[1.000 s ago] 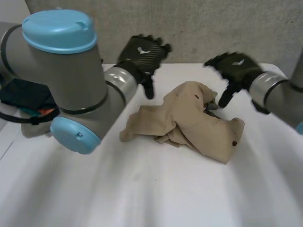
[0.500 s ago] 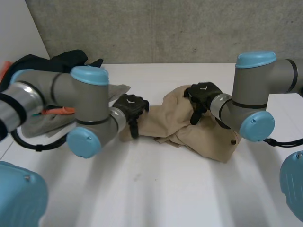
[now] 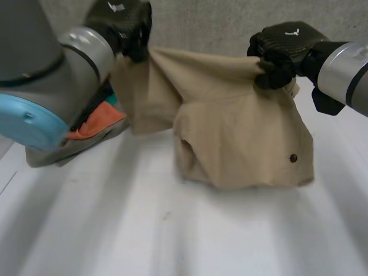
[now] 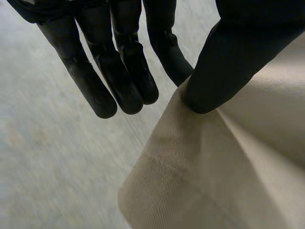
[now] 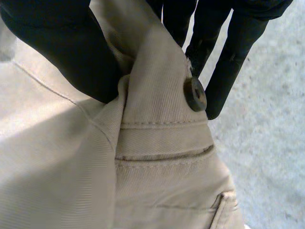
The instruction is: Fold the laundry.
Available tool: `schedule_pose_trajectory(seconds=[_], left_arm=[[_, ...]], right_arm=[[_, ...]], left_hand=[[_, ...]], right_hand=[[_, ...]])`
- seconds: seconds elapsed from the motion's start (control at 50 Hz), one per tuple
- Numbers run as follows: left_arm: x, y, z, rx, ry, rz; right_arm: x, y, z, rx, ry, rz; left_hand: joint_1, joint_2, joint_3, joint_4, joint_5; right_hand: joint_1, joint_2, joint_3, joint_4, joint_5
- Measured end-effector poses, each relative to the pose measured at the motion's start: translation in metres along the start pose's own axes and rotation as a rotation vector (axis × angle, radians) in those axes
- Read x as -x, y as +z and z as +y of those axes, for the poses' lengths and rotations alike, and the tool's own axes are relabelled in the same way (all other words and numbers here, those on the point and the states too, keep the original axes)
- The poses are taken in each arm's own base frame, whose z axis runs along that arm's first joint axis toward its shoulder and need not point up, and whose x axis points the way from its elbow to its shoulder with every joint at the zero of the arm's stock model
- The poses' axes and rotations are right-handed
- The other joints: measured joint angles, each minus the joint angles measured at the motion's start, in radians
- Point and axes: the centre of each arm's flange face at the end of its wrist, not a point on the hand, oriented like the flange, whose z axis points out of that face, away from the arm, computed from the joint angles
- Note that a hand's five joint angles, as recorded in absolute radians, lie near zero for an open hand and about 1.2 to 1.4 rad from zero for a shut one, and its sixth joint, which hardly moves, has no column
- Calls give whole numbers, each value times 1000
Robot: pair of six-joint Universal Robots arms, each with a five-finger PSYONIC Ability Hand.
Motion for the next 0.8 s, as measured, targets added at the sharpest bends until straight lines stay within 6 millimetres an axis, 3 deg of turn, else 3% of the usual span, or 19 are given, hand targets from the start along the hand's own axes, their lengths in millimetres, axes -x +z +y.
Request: schedule_pose_trajectory(seconds=[0.06,0.12,0.2,0.22,0.24,0.26,0.3,0.32,0.34,0.36,0.38,0.4,0.46,0.52,0.58,0.64,0.66,0.74,0.8], left_arm=[[10,6,-3,-22,1,-23],[18,20,9,-5,7,-60],[24,47,45,62,17,-105],[24,47,45,62,17,-105],[24,54,59,88,18,-111],[24,62,75,117,18,-116],[22,70,97,157,13,-113],[21,73,104,171,9,-110],[21,74,107,178,7,-109],[20,76,117,206,-4,-106],[20,76,117,206,-4,-106],[21,75,123,236,-19,-108],[25,69,118,259,-34,-123],[33,58,106,277,-39,-148],[42,37,89,299,-25,-167],[44,14,86,343,1,-152],[43,5,89,369,11,-139],[38,-29,109,487,32,-87],[31,-62,137,622,29,-38]], right_arm=[[7,0,-4,-24,6,-6],[16,11,3,-40,19,2],[33,41,31,-46,30,49],[33,41,31,-46,30,49],[37,47,38,-46,29,59],[49,63,57,-50,24,89],[62,80,76,-73,12,115],[65,84,80,-86,6,123],[67,87,82,-94,3,127],[73,97,90,-133,-15,146],[73,97,90,-133,-15,146],[76,104,92,-172,-32,163],[76,104,87,-201,-47,178],[73,94,75,-196,-57,183],[67,63,55,-127,-59,171],[63,39,49,-42,-54,155],[61,19,51,48,-46,135],[63,-20,70,261,-20,65],[75,-53,98,432,-6,-59]], left_hand=[[0,0,0,0,0],[0,0,0,0,0],[0,0,0,0,0],[0,0,0,0,0],[0,0,0,0,0],[-2,0,1,0,0],[-172,-166,-146,-149,-147],[-473,-426,-422,-408,-402],[-572,-511,-485,-494,-487],[-885,-800,-773,-790,-771],[-885,-800,-773,-790,-771],[-984,-936,-926,-937,-893],[-993,-989,-978,-1001,-936],[-993,-989,-978,-1001,-936],[-993,-989,-979,-1001,-936],[-993,-990,-979,-1001,-936],[-993,-990,-979,-1001,-936],[-933,-946,-944,-955,-904],[-657,-696,-694,-698,-655]], right_hand=[[0,0,7,0,0],[0,0,8,0,0],[0,2,8,1,0],[0,2,8,1,0],[-4,-5,4,-2,-3],[-63,-117,-118,-128,-105],[-369,-441,-434,-439,-425],[-532,-582,-570,-574,-567],[-572,-645,-610,-614,-610],[-793,-863,-850,-857,-850],[-793,-863,-850,-857,-850],[-887,-965,-961,-968,-949],[-888,-970,-973,-985,-953],[-888,-970,-973,-985,-953],[-888,-970,-974,-985,-953],[-888,-970,-974,-985,-953],[-888,-970,-973,-985,-952],[-853,-923,-929,-944,-910],[-579,-655,-666,-682,-650]])
